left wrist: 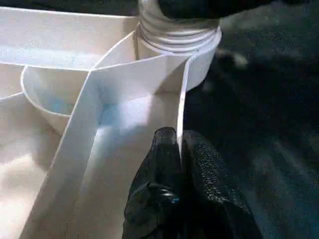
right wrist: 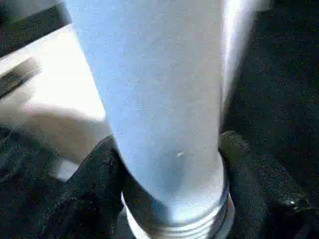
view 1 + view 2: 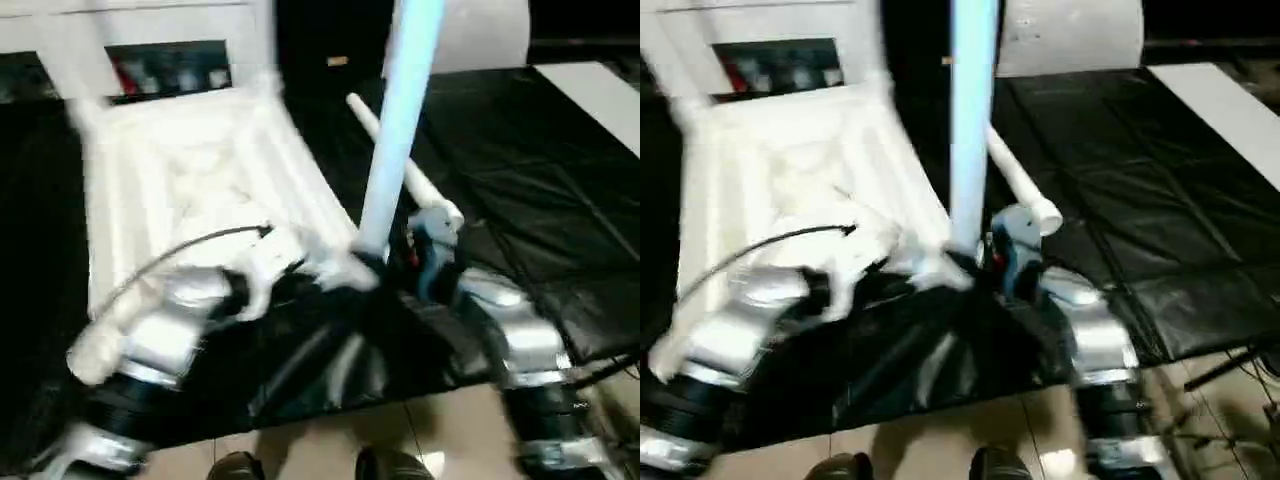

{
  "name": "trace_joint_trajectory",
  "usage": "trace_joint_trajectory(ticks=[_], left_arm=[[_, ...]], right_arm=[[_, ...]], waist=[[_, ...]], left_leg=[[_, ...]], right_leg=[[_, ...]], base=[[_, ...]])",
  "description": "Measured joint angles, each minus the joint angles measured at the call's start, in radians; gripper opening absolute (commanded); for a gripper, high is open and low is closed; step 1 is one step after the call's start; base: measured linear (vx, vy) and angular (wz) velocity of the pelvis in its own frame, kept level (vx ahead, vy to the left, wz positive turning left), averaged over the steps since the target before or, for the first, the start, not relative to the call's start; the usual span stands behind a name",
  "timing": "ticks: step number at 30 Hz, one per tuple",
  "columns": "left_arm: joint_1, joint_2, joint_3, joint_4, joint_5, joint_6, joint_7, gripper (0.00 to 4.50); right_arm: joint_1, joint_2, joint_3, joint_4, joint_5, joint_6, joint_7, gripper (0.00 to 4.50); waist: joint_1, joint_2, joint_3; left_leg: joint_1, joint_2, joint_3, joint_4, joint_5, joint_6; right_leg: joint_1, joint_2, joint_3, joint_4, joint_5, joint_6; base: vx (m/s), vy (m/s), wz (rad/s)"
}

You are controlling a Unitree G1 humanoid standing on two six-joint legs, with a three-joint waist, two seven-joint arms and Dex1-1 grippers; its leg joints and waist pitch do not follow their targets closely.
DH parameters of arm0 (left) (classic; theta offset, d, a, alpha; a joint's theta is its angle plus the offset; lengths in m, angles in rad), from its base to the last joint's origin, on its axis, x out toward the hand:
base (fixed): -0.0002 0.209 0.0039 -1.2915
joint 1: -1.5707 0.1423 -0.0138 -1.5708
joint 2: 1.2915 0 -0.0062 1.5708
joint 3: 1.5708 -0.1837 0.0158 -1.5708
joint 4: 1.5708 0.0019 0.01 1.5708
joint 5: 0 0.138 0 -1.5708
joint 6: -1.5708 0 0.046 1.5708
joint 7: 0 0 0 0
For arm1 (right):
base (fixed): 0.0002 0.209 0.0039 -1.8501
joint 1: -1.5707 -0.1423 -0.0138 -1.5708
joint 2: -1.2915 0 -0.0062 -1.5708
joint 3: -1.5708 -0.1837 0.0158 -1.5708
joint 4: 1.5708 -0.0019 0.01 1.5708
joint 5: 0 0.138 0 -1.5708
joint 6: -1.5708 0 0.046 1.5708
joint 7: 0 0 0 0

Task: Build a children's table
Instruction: Rotate leg to tighten

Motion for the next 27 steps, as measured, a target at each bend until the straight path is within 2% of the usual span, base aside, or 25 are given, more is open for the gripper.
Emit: trace_joint_trajectory(ticks=[6, 7, 10, 11, 12, 14, 15, 17, 21, 22, 27], left_arm=[[-0.003, -0.104, -0.01, -0.038, 0.06, 0.072, 0.151, 0.0], [-0.009, -0.111, -0.018, -0.039, 0.067, 0.084, 0.162, 0.0], [-0.029, -0.116, -0.034, -0.035, 0.087, 0.1, 0.187, 0.0], [-0.036, -0.116, -0.036, -0.031, 0.095, 0.101, 0.197, 0.0], [-0.044, -0.109, -0.038, -0.023, 0.099, 0.098, 0.203, 0.0], [-0.057, -0.086, -0.037, -0.008, 0.101, 0.087, 0.206, 0.0], [-0.058, -0.077, -0.037, -0.006, 0.1, 0.08, 0.204, 0.0], [-0.057, -0.053, -0.041, -0.006, 0.093, 0.051, 0.168, 0.0], [-0.042, 0.014, -0.058, -0.016, 0.056, -0.015, 0.069, 0.0], [-0.04, 0.04, -0.059, -0.016, 0.048, -0.037, 0.039, 0.0], [-0.024, 0.136, -0.054, -0.011, 0.015, -0.118, -0.067, 0.0]], right_arm=[[-0.028, 0.079, -0.02, -0.033, -0.058, 0.053, -0.196, 2.58], [-0.025, 0.08, -0.02, -0.041, -0.064, 0.053, -0.211, 3.1], [0.0, 0.09, -0.02, -0.071, -0.081, 0.053, -0.22, 3.26], [0.01, 0.095, -0.02, -0.081, -0.083, 0.052, -0.221, 3.52], [0.026, 0.095, -0.012, -0.093, -0.082, 0.049, -0.217, 3.52], [0.051, 0.095, 0.039, -0.108, -0.066, 0.036, -0.179, 3.66], [0.057, 0.095, 0.063, -0.109, -0.059, 0.034, -0.155, 3.66], [0.06, 0.068, 0.105, -0.109, -0.041, 0.016, -0.092, 3.9], [0.061, -0.028, 0.11, -0.125, 0.002, -0.031, 0.044, 4.1], [0.063, -0.055, 0.111, -0.128, 0.013, -0.045, 0.098, 4.32], [0.077, -0.208, 0.112, -0.17, 0.074, -0.077, 0.316, 4.48]], waist=[[0.01, 0.002, -0.001], [0.012, 0.002, -0.001], [0.011, 0.002, -0.001], [0.007, 0.002, 0.0], [0.003, 0.0, 0.0], [-0.018, -0.001, 0.001], [-0.023, 0.0, 0.002], [-0.017, 0.003, 0.004], [0.007, 0.003, 0.005], [0.012, 0.003, 0.005], [0.022, 0.003, 0.006]], left_leg=[[-0.002, 0.0, 0.0, -0.006, 0.002, 0.0], [-0.003, 0.0, 0.0, -0.006, 0.003, 0.005], [-0.004, 0.0, 0.0, -0.006, 0.003, 0.006], [-0.004, 0.0, 0.001, -0.005, 0.003, 0.006], [-0.003, 0.0, 0.001, -0.005, 0.002, 0.006], [-0.004, 0.001, 0.001, -0.005, -0.001, 0.001], [-0.004, 0.001, 0.001, -0.006, 0.0, 0.001], [-0.005, 0.001, -0.001, -0.006, 0.0, 0.0], [-0.008, 0.001, -0.001, -0.005, 0.002, 0.007], [-0.009, 0.001, -0.001, -0.004, 0.002, 0.008], [-0.01, 0.0, -0.001, -0.001, 0.002, 0.009]], right_leg=[[-0.007, 0.001, 0.0, -0.001, -0.001, 0.001], [-0.007, 0.001, 0.0, -0.001, -0.001, 0.001], [-0.007, 0.001, 0.0, -0.003, -0.002, 0.001], [-0.007, 0.001, 0.001, -0.003, -0.001, 0.001], [-0.008, 0.001, 0.001, -0.003, -0.001, 0.001], [-0.009, 0.003, 0.001, -0.003, 0.001, 0.001], [-0.009, 0.003, 0.001, -0.003, 0.001, 0.001], [-0.011, 0.004, 0.0, -0.003, 0.001, 0.001], [-0.012, 0.003, 0.0, -0.004, 0.0, 0.001], [-0.012, 0.003, 0.0, -0.004, 0.0, 0.001], [-0.011, 0.002, 0.0, -0.003, 0.0, 0.001]], base=[[0.018, -0.002, 0.01], [0.0, 0.0, 0.0], [0.0, 0.0, 0.0], [0.0, 0.0, 0.0], [0.0, 0.0, 0.0], [0.0, 0.0, 0.0], [0.0, 0.0, 0.0], [0.0, 0.0, 0.0], [0.0, 0.0, 0.0], [0.0, 0.0, 0.0], [0.0, 0.0, 0.0]])
